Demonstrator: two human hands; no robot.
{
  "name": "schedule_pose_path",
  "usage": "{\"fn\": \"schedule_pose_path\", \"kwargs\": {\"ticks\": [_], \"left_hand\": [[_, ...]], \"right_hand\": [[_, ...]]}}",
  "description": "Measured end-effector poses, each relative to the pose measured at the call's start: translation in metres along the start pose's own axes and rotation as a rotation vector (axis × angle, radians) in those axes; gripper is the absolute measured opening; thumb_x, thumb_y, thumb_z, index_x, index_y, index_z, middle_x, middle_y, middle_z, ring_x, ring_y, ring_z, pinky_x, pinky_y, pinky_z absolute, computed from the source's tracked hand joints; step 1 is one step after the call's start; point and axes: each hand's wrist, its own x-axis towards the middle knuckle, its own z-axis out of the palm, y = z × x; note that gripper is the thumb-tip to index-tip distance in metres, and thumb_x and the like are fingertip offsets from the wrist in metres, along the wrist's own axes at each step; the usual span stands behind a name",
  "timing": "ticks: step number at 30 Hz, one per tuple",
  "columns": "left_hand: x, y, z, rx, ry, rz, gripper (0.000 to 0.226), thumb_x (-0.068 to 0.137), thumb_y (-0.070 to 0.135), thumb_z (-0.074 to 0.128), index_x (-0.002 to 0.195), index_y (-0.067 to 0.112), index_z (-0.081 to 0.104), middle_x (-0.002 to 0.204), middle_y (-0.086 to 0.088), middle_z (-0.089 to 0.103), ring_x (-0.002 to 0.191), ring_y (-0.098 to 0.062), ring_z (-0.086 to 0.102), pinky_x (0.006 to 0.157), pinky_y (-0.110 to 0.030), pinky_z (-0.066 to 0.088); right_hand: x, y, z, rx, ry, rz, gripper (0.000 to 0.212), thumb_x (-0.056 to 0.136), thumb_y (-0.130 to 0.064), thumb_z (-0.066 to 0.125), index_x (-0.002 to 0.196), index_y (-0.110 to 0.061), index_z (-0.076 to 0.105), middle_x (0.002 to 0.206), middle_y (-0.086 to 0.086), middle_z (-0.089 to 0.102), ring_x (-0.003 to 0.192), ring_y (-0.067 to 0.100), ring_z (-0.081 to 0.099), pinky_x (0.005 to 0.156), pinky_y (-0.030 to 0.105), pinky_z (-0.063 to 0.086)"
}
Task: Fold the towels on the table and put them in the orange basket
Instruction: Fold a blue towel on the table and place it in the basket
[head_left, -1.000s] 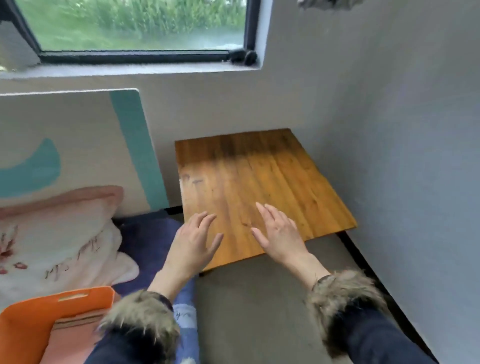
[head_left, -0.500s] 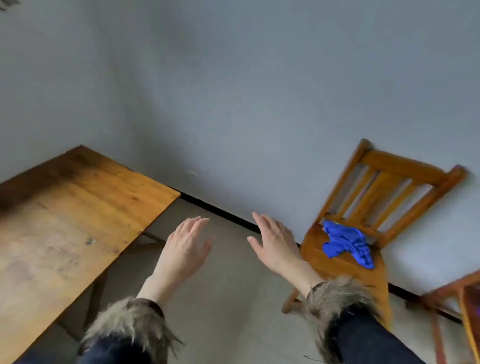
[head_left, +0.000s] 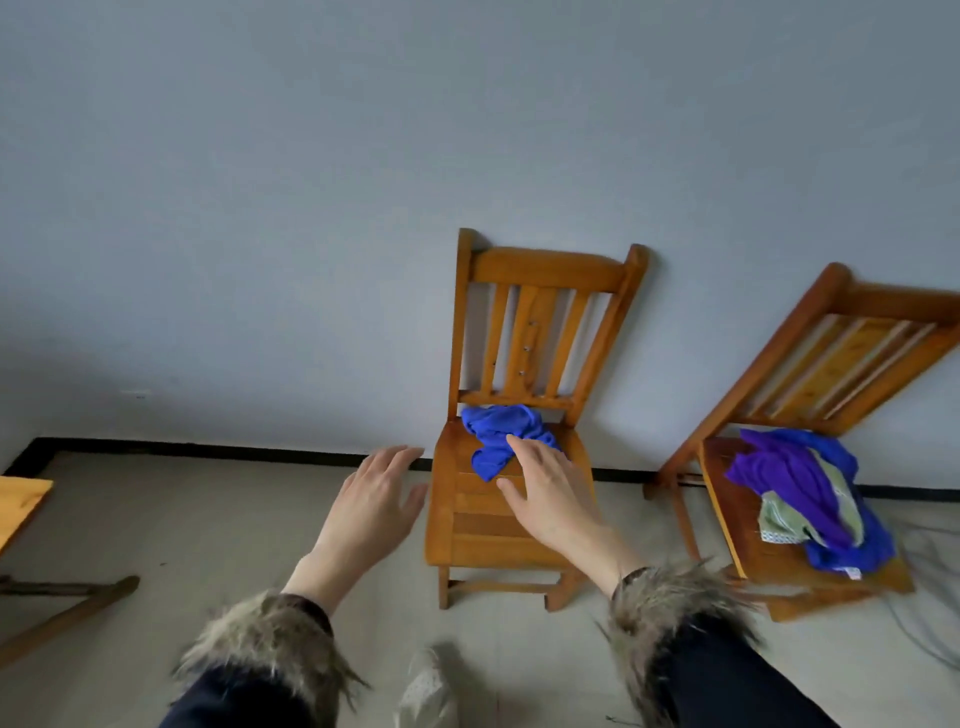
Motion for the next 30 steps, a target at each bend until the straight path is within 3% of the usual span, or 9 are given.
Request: {"fn": "schedule_pose_path", "kwargs": {"ticks": [10,17,22,26,30], "left_hand": [[0.164,-0.019,0.105,0.04,-0.335,-0.076,0.045,0.096,0.034,0.045,0.139,0.022,0.038,0.14,0.001,0.043,0.127,-0.018,0.042,0.102,-0.033,0.038],[0.243,-0.036,0.187,0.079,-0.493,-0.142,0.044,0.097,0.03,0.042,0.14,0.022,0.036,0.142,0.0,0.04,0.127,-0.02,0.042,0.103,-0.033,0.039],[0.298,-0.055,0.254,0.229,-0.587,-0.067,0.049,0.099,0.029,0.037,0.146,0.023,0.023,0.155,-0.002,0.017,0.142,-0.023,0.016,0.111,-0.038,0.026],[0.343,-0.077,0.3,0.324,-0.552,-0.046,0.05,0.099,0.021,0.039,0.146,0.021,0.022,0.156,-0.007,0.011,0.144,-0.026,0.01,0.112,-0.036,0.022],[0.359,-0.089,0.33,0.356,-0.489,-0.058,0.05,0.098,0.017,0.04,0.145,0.015,0.022,0.156,-0.01,0.014,0.142,-0.027,0.017,0.111,-0.036,0.022]], "right_hand": [[0.138,0.099,0.026,0.038,-0.122,0.126,0.052,0.098,-0.035,0.04,0.145,-0.017,0.025,0.142,0.003,0.041,0.129,0.022,0.038,0.103,0.036,0.038],[0.231,0.169,0.092,0.064,-0.208,0.141,0.05,0.097,-0.033,0.042,0.143,-0.016,0.031,0.137,0.003,0.047,0.124,0.022,0.045,0.1,0.035,0.041],[0.297,0.216,0.144,0.064,-0.291,0.127,0.049,0.097,-0.028,0.041,0.143,-0.015,0.03,0.138,0.007,0.046,0.124,0.027,0.044,0.098,0.04,0.041],[0.339,0.244,0.193,0.035,-0.326,0.087,0.043,0.099,-0.025,0.035,0.14,-0.013,0.034,0.14,0.009,0.045,0.127,0.027,0.041,0.1,0.043,0.039],[0.346,0.255,0.243,0.008,-0.433,0.075,0.049,0.1,-0.028,0.031,0.146,-0.015,0.024,0.155,0.005,0.021,0.143,0.022,0.017,0.113,0.044,0.023]]}}
